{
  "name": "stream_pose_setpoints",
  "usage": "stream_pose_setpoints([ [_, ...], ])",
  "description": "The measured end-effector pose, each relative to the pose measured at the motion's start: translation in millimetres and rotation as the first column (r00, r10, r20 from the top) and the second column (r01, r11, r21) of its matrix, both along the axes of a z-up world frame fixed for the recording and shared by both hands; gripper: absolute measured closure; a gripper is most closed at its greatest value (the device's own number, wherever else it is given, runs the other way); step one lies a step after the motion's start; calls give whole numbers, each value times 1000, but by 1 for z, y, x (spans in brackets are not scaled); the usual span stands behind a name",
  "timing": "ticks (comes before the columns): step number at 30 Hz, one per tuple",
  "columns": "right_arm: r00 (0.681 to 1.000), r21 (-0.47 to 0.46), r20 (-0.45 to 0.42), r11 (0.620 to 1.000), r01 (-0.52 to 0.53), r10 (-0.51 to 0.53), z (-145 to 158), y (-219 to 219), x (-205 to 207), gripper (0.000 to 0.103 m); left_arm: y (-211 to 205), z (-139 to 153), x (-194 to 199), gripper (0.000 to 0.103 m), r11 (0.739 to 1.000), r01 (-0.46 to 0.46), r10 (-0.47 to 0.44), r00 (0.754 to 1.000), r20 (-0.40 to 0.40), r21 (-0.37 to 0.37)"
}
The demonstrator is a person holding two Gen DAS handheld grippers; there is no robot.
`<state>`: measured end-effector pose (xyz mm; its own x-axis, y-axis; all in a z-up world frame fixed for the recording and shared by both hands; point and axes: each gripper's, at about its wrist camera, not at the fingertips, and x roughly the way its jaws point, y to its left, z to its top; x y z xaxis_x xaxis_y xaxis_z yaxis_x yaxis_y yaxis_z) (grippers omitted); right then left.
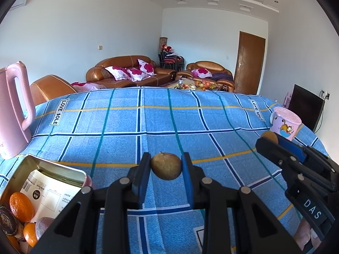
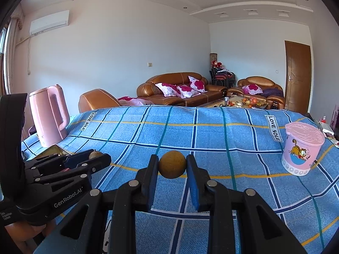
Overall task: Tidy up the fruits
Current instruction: 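Lift and hold the two small tan fruits with both grippers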
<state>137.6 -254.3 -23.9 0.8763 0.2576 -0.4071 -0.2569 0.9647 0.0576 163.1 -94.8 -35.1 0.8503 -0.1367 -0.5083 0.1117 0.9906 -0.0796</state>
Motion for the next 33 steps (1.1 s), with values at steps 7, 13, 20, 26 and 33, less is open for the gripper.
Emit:
stream_pose_setpoints([
  [7,1000,-3,30,1000,1,-1,2,0,-5,74,1,2,-6,72,1000,-10,10,1000,25,2],
  [13,998,-7,57,1000,1,0,4,1,-11,74,2,4,-9,72,1000,-18,18,999,46,0],
  [20,997,-7,74,1000,5,-4,4,1,-15,74,0,6,-14,72,1000,-23,22,997,75,10],
  [26,996,-3,92,1000,9,-8,5,0,-19,74,-1,9,-20,72,999,-32,30,994,107,19],
  [33,994,-9,109,1000,11,-10,5,0,-24,74,-3,11,-26,72,999,-39,34,991,133,37],
])
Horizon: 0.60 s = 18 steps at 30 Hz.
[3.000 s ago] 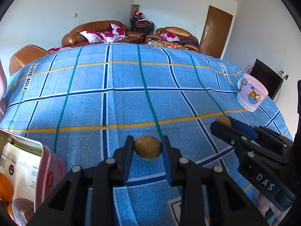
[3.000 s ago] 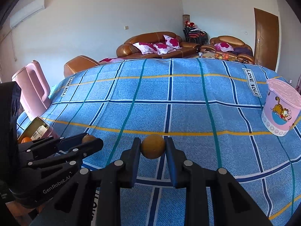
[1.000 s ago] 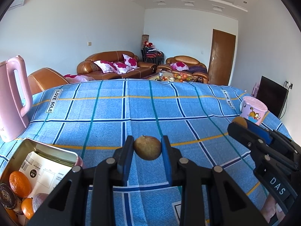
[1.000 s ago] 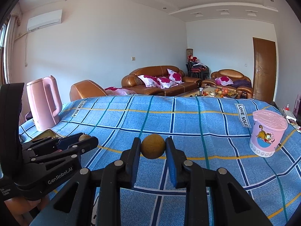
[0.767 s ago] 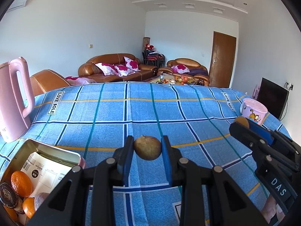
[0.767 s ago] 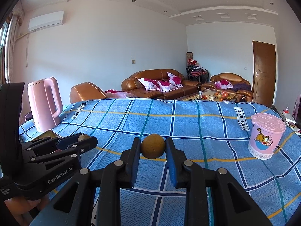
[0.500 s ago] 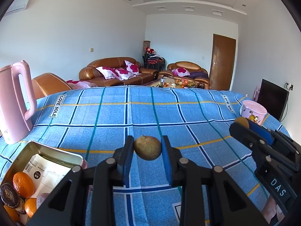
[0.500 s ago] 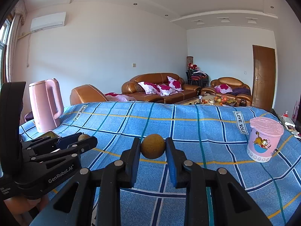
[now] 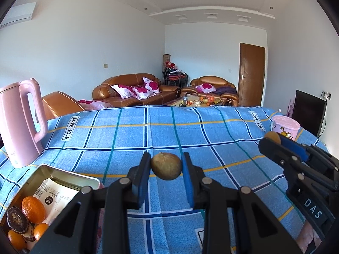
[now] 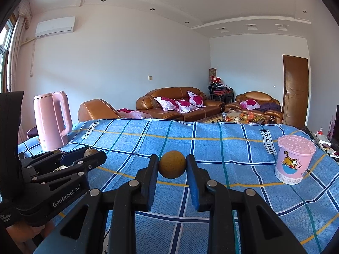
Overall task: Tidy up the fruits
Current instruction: 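Lift and hold the two small tan fruits with both grippers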
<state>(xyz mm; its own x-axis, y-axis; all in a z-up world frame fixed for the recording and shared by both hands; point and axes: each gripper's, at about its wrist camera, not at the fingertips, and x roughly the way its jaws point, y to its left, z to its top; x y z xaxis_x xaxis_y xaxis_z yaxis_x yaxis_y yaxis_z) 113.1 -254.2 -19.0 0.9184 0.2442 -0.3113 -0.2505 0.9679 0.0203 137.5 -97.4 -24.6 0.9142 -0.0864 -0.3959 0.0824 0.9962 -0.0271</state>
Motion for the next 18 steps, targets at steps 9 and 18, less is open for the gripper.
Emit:
stream_pose_setpoints([
  [9,1000,-15,14,1000,-1,1,0,4,-6,74,3,0,-9,72,1000,0,0,1000,3,-4],
  [18,1000,-22,20,1000,-9,9,2,6,-15,74,15,0,-18,72,999,-4,3,1000,-13,-33],
])
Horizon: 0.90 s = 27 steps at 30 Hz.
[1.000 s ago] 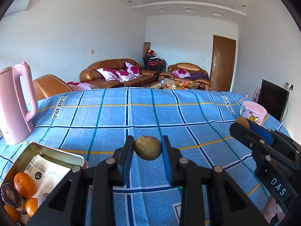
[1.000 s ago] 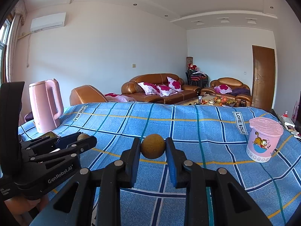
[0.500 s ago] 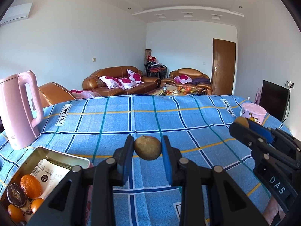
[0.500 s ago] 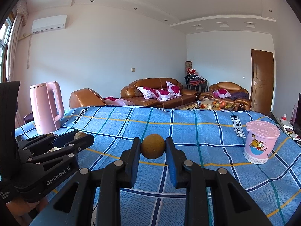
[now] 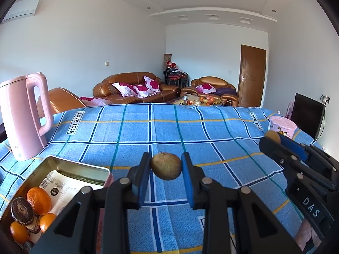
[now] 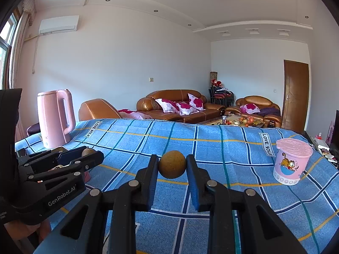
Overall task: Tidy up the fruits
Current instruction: 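Lift and hold the two small tan fruits with both grippers, then carry the small tan fruits over the open tin with both grippers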
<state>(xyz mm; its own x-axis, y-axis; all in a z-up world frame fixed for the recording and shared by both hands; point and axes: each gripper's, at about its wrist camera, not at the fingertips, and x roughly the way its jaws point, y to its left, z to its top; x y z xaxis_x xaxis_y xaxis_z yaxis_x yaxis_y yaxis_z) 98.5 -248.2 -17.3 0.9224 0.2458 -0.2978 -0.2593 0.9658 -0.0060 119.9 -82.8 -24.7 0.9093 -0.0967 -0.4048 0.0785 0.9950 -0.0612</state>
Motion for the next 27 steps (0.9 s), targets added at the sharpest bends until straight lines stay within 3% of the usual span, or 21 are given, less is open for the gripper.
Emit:
stream_pose_setpoints([
  [27,987,-6,-14,987,-158,158,1,67,-29,74,57,4,-54,72,998,-67,67,998,5,-3],
])
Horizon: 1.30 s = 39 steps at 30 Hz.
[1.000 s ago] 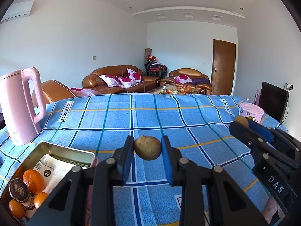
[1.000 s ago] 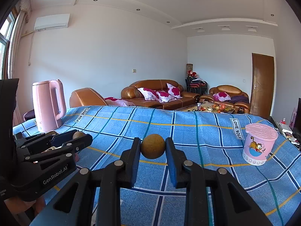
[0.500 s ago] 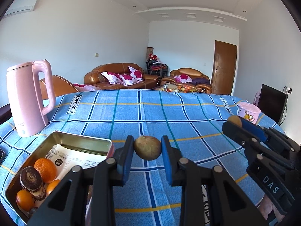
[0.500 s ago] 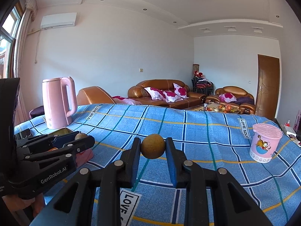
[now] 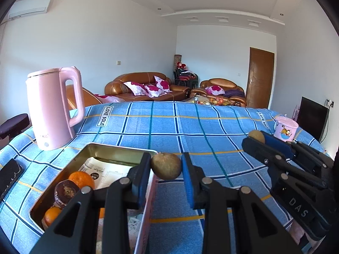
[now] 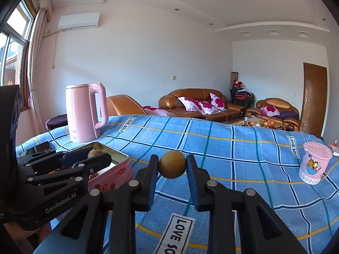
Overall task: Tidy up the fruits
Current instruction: 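Carry the small tan fruits over the open tin with both grippers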
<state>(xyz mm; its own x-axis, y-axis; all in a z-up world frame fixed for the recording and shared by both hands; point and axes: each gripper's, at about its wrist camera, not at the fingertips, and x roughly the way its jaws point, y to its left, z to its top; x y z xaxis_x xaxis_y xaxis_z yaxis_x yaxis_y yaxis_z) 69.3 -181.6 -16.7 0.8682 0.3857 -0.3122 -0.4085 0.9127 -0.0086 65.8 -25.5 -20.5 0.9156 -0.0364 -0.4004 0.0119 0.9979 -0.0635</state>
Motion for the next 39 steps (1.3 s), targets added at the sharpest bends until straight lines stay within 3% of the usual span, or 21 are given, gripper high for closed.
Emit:
stream_pose_setpoints([
  [39,979,-36,27,979,-202,203,13,83,-30,74,77,-2,-33,72,983,-180,180,984,-9,37],
])
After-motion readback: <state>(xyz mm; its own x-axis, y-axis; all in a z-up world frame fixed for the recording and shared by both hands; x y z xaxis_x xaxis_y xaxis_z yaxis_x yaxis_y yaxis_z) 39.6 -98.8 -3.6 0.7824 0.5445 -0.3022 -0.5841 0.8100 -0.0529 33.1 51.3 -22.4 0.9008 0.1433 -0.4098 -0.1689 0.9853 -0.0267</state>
